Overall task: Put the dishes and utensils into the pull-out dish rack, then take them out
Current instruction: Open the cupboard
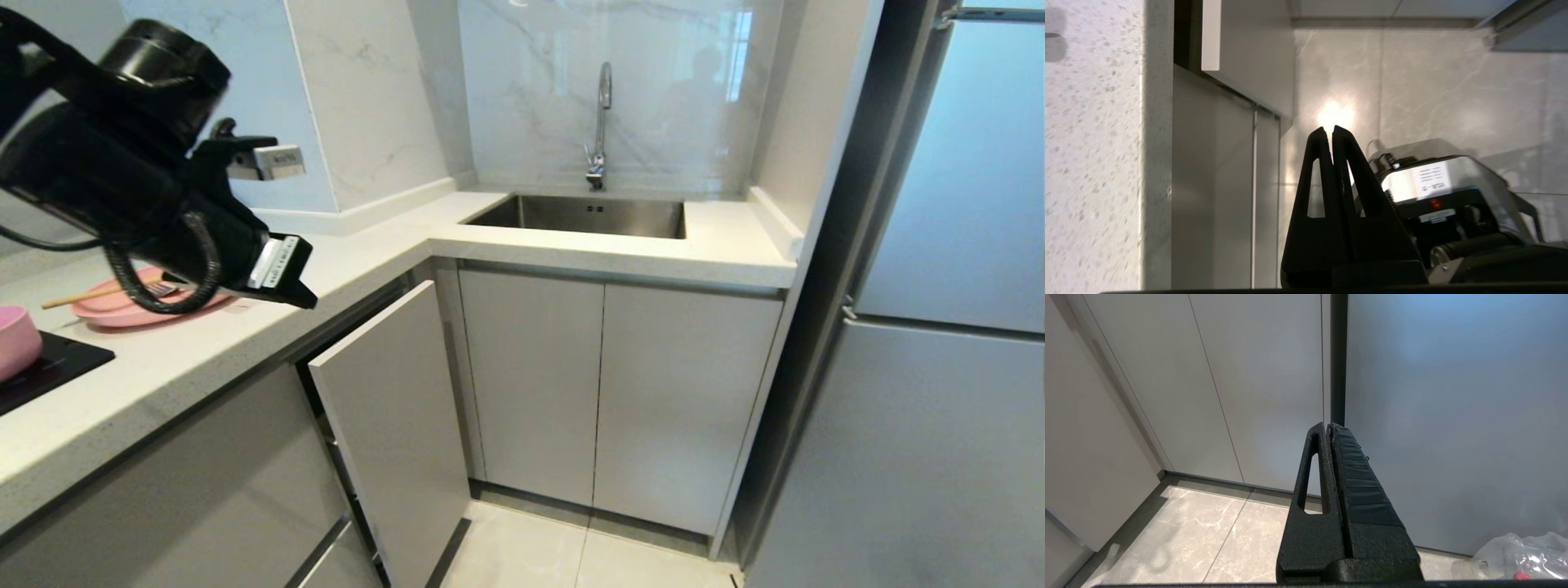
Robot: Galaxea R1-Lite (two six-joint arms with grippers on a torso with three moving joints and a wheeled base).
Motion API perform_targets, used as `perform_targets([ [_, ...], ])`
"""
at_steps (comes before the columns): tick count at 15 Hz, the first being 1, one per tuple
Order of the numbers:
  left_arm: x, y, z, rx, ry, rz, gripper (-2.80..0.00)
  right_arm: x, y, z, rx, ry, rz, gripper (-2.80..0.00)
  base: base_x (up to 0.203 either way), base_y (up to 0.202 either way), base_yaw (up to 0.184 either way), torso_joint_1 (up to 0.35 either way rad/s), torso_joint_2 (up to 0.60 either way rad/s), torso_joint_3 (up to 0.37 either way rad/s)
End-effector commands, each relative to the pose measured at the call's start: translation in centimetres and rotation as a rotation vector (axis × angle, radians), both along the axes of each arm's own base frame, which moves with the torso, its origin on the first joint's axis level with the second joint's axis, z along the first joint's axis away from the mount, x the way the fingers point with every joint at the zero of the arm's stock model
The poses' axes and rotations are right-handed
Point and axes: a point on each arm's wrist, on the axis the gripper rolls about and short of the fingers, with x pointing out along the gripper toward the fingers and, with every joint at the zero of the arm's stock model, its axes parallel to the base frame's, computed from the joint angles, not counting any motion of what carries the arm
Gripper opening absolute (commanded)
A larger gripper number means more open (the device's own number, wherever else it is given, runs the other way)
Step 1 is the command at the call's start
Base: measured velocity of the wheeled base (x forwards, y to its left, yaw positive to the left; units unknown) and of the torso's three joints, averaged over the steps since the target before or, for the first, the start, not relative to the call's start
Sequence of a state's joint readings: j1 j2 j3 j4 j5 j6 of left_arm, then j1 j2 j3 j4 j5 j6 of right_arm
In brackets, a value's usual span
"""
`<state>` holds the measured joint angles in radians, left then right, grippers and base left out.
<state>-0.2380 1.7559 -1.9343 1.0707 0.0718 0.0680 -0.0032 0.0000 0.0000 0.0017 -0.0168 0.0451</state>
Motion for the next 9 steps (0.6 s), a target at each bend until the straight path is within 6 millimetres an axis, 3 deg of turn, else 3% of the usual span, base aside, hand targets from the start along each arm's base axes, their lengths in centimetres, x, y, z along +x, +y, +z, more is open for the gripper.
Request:
perform_targets([
  [1,2.6,-1.0,-2.5,0.044,0.075,0.01,-2.8,0.0,0.0,0.0,-0.001,0.001,0.0,-2.8,0.0,0.0,0.0,0.0,0.0,0.0],
  [9,9.7,-2.2,-8.2,0.241,0.013,0.188,-2.8,0.0,0.0,0.0,0.001,0.001,0.0,-2.8,0.0,0.0,0.0,0.0,0.0,0.0],
])
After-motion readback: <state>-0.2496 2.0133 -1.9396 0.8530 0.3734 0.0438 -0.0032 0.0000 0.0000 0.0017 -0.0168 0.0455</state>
